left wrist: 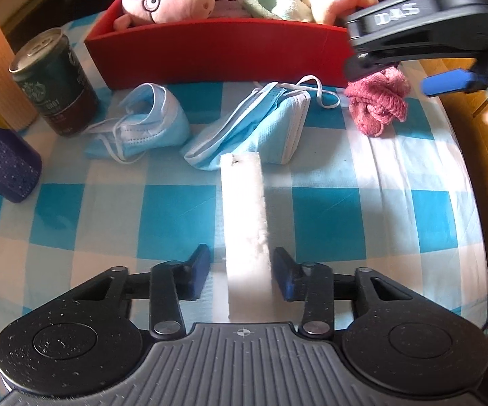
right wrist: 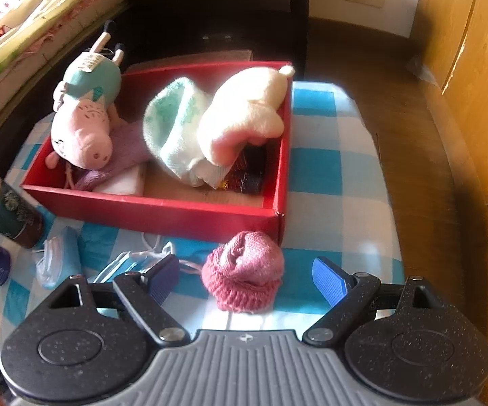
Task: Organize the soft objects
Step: 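Move the right tool to the pink knit hat, then close right tool on the pink knit hat while left tool grasps the white card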
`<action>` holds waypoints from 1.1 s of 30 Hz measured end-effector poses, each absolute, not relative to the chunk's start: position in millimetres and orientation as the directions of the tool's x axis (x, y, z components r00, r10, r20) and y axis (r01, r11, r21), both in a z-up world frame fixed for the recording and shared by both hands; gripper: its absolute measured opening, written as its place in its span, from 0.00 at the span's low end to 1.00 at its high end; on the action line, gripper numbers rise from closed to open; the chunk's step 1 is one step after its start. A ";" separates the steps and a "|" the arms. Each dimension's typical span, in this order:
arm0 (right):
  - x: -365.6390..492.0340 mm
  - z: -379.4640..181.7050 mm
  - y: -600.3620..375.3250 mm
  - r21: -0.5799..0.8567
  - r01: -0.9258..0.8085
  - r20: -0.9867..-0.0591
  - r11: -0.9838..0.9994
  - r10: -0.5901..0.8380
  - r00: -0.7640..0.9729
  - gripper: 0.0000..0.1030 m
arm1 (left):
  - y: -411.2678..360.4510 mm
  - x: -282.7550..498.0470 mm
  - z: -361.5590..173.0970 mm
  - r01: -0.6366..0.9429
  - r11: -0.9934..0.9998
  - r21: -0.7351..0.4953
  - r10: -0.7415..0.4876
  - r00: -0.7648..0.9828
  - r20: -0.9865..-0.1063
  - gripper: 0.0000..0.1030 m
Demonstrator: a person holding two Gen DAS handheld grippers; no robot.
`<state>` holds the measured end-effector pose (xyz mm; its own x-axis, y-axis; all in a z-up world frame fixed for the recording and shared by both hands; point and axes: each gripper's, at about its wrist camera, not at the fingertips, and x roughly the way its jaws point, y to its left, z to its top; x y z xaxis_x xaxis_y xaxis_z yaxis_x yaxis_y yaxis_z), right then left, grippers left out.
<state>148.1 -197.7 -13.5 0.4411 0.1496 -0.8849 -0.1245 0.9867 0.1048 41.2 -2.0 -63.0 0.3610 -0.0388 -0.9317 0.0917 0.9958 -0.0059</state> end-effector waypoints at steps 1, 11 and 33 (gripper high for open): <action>150.6 -17.5 -195.8 0.111 -0.119 -0.889 0.987 0.152 0.433 0.63 | -1.6 40.4 -62.5 0.096 0.995 -0.008 -0.043 0.362 -0.931 0.31; 164.1 -53.4 -191.2 0.113 -0.088 -0.911 0.990 0.138 0.388 0.58 | 4.6 35.1 -57.9 0.123 0.991 -0.058 -0.097 0.344 -0.934 0.18; 143.7 2.7 -224.9 0.253 -0.117 -0.858 0.960 0.279 0.431 0.24 | 13.0 47.9 -13.5 0.106 0.984 -0.141 -0.173 0.424 -0.889 0.18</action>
